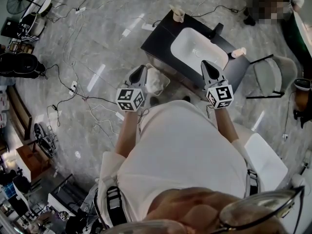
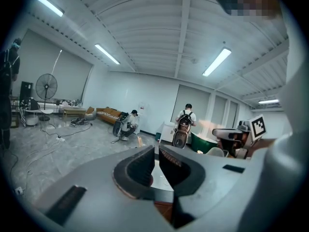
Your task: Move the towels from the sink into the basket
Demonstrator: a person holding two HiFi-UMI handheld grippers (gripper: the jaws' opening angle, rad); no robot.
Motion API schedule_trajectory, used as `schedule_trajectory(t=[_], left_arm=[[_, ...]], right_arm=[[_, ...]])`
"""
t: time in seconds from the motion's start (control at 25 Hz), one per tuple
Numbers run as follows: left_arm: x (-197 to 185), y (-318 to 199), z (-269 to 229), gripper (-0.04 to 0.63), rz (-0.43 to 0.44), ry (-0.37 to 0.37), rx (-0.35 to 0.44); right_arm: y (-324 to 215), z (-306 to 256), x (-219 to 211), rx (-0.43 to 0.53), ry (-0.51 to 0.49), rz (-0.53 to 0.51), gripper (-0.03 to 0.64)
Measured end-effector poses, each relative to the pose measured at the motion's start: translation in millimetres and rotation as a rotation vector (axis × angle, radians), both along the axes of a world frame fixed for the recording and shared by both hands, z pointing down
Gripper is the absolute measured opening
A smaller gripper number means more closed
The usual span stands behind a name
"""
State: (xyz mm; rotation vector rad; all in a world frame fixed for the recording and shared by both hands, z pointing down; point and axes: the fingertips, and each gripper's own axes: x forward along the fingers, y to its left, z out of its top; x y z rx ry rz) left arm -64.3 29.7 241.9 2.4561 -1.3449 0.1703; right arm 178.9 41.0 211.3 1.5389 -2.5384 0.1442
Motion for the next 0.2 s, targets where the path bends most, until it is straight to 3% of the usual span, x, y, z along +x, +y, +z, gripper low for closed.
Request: schedule_trajectory(t=[0.2], left_arm=[[-0.4, -0.1, -2.7, 0.032, 0.005, 0.003, 0.001]], right_arm=[[-1.5, -4.0, 0.2, 0.003, -0.002, 0.007, -0.003]])
